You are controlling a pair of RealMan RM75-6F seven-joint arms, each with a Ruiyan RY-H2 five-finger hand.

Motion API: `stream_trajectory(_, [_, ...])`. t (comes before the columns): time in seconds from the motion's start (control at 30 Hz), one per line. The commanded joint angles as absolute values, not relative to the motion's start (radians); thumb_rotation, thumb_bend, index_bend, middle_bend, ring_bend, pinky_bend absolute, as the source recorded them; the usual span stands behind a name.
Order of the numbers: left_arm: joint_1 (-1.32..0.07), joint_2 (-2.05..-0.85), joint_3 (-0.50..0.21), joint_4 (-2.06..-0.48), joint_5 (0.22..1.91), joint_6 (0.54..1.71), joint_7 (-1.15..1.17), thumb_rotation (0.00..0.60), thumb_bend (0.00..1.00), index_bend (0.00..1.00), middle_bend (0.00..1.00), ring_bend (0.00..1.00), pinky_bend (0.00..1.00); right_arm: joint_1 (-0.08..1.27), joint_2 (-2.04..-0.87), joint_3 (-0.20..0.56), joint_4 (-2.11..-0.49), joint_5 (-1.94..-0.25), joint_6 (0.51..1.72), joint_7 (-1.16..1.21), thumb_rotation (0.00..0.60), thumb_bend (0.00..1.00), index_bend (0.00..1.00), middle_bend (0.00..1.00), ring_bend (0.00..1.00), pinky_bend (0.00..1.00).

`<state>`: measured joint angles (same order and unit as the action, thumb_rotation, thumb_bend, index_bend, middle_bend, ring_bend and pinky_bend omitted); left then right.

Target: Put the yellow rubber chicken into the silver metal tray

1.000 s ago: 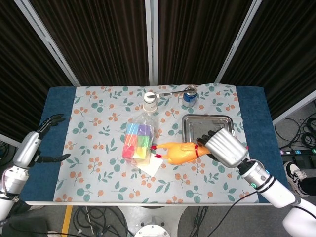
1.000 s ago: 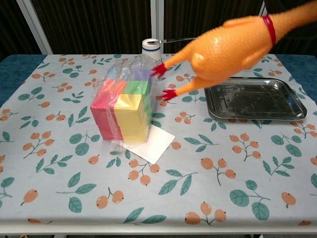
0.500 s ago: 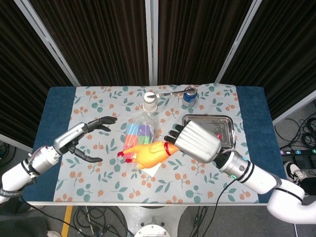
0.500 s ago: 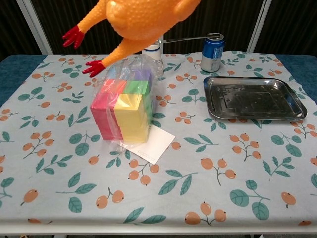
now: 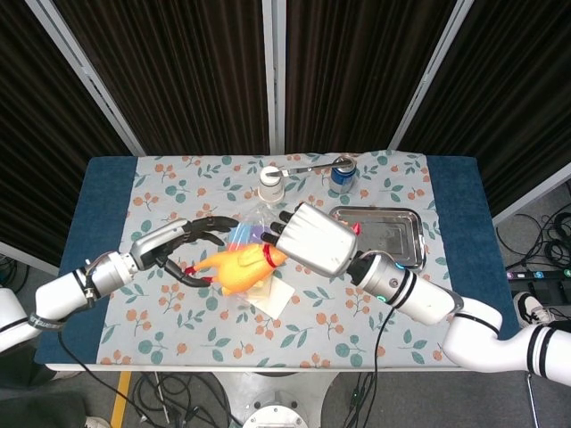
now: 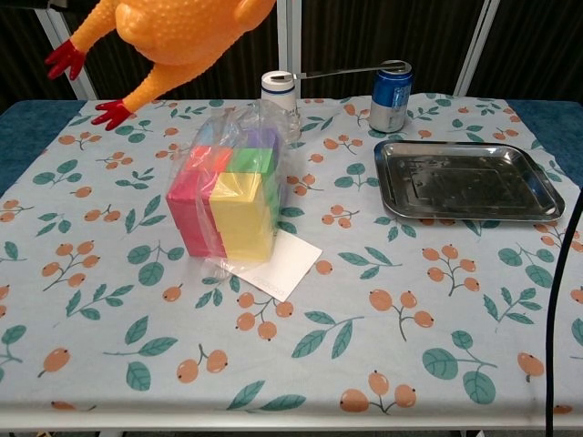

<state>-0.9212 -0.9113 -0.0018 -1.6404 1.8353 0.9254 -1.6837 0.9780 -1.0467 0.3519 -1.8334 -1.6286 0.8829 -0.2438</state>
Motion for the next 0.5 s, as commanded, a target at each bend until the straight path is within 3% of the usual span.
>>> stream_trajectory(0.03, [-0.940, -0.908, 0.013, -1.652, 1.816, 0.907, -1.691, 0.600, 0.10, 0.21, 0.17, 0.13, 0.22, 0.997, -1.065, 0.356, -1.821, -1.604, 0.873, -0.276, 0.600, 0.45, 0.85, 0.66, 0.64, 0.90])
stream_trajectory(0.5, [-1.006, -0.903, 0.021, -1.711, 1.695, 0.778, -1.624, 0.600, 0.09, 0.20, 0.17, 0.13, 0.22, 1.067, -1.146, 0.365, -1.791, -1.499, 0.848, -0.403, 0.600, 0.45, 0.85, 0.66, 0.64, 0.90])
